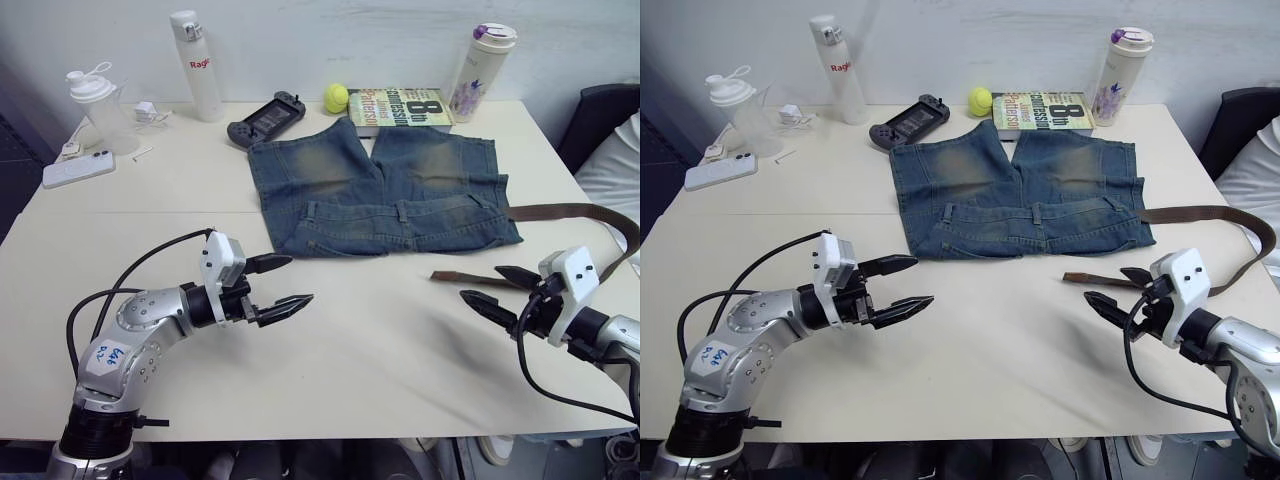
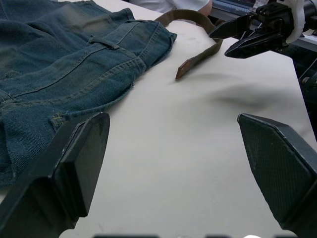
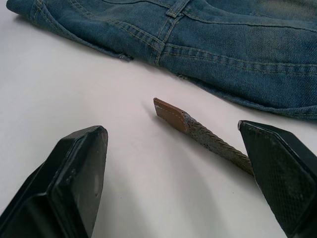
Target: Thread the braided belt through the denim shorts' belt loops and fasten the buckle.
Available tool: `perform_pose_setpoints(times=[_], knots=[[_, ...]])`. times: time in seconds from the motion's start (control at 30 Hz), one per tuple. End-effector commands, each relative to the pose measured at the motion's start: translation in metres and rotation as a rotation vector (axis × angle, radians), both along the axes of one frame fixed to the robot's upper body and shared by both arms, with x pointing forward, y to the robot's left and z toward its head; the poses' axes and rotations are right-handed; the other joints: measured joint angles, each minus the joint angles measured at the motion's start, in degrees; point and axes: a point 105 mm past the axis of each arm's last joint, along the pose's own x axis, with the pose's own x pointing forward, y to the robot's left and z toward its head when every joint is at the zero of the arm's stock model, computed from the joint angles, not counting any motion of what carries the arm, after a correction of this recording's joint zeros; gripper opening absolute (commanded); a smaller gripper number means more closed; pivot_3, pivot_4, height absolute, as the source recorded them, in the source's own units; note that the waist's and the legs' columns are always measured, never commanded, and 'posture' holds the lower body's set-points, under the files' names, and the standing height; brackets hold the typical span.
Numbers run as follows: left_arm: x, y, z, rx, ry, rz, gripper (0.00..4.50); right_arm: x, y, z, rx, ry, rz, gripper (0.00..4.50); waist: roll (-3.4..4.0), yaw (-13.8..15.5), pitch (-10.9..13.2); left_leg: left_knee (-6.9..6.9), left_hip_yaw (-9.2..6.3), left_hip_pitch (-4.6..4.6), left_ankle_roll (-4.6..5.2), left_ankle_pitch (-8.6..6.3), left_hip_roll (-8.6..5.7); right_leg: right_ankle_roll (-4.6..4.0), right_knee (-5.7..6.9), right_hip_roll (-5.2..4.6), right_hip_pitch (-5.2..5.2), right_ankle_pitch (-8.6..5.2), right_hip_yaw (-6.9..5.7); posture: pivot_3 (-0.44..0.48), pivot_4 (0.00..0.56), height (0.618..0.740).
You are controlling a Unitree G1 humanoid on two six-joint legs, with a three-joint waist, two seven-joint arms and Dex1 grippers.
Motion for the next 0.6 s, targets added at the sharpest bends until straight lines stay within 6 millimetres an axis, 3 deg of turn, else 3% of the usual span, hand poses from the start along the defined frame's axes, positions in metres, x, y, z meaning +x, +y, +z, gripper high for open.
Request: perform_pose_setpoints(times=[0.03,0.6], knots=[[0.0024,-0.0018,0.0101,-0.009,-0.061,0.007,4.5,0.001,0.0017,0.0067,0.001,-0.042,0.005,4.48,0.0,0.0,0.0,0.0,0.0,0.0,0.0,0.0,0.0,0.0,0.0,0.0,0.0,0.0,0.0,0.0,0.15,0.74],[-0.006,-0.002,0.0058,-0.012,-0.015,-0.044,4.5,0.0015,0.0002,0.0005,-0.01,-0.024,0.004,4.48,0.0,0.0,0.0,0.02,0.0,0.0,0.0,0.0,0.0,0.0,0.01,0.0,0.0,0.0,0.0,0.0,0.15,0.74]])
